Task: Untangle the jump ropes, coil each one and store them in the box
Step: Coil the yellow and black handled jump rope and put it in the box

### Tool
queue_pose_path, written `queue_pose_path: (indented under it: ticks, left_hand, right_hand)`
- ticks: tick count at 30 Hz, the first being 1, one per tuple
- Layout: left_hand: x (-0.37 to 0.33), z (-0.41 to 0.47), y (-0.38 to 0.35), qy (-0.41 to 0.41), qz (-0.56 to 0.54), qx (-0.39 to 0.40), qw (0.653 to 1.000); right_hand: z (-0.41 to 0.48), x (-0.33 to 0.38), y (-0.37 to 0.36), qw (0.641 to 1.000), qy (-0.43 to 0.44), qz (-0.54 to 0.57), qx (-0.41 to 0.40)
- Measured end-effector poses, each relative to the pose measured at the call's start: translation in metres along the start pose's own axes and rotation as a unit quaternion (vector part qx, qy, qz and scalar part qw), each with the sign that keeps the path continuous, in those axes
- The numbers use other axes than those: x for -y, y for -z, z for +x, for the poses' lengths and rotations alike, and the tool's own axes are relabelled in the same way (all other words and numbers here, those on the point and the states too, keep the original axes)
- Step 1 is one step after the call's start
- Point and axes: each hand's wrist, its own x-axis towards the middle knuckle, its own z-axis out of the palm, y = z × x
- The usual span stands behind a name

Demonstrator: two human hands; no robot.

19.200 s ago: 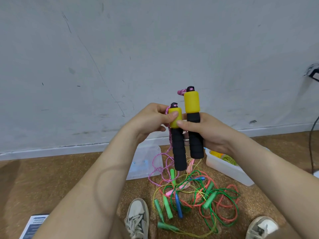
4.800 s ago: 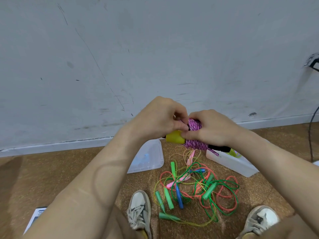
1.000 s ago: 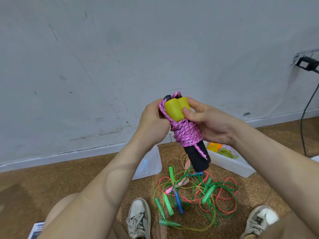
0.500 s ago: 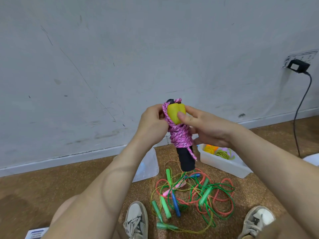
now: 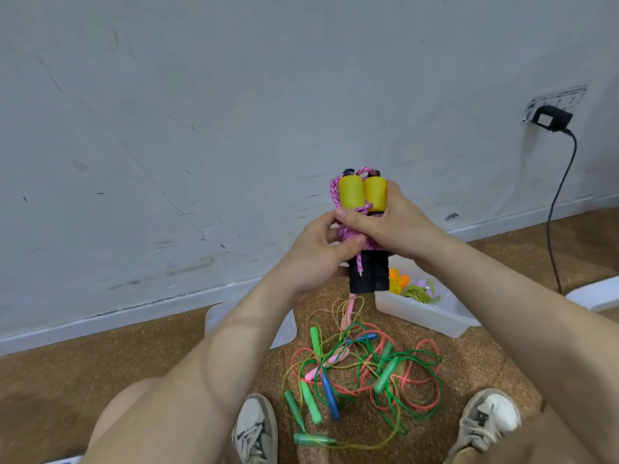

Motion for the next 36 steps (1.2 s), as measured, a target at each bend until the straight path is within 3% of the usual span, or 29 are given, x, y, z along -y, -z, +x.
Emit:
queue_pose_path:
  ticks: [2, 5, 7, 10, 14, 21, 24, 28, 31, 36]
  left_hand:
    - [0.0, 0.004, -0.003, -0.019, -0.057, -0.048, 0.997]
    - [-0.001, 0.006, -0.007, -0.029, -0.148, -0.088, 0.985]
    - [-0.002, 0.007, -0.006, -0.005, -0.17, -0.09, 0.981]
    - [-0.001, 0.008, -0.001, 0.025, -0.11, -0.075, 0.991]
    - [-0.004, 0.009, 0.005, 0.008, -0.156, -0.119, 0.981]
    - [-0.005, 0.031, 0.008, 0.071, -0.065, -0.111, 0.989]
    - [-0.001, 0.056, -0.009, 0.071, -0.06, -0.116, 0.989]
    - [0.023, 0.093, -0.036, 0.044, -0.039, -0.123, 0.991]
    - [0.056, 0.12, -0.049, 0.045, 0.069, -0.132, 0.988]
    - [0.136, 0.165, -0.067, 0.107, 0.171, -0.101, 0.974]
  right_hand:
    - [-0.003, 0.003, 0.008, 0.995, -0.028, 0.052, 0.084]
    - [-0.013, 0.005, 0.017, 0.981, -0.041, 0.037, 0.187]
    - [-0.015, 0.003, 0.016, 0.985, -0.031, -0.003, 0.172]
    - [-0.011, 0.0, 0.016, 0.985, 0.013, -0.098, 0.14]
    - [-0.007, 0.006, 0.036, 0.968, 0.072, -0.189, 0.145]
    - [0.008, 0.022, 0.092, 0.931, -0.009, -0.308, 0.194]
    - [0.024, 0.007, 0.103, 0.933, -0.053, -0.261, 0.241]
    - [0.045, -0.058, 0.118, 0.975, -0.082, -0.131, 0.158]
    - [0.056, -0.122, 0.119, 0.992, -0.117, -0.018, 0.041]
    - [0.08, -0.222, 0.107, 0.986, -0.15, -0.066, -0.014]
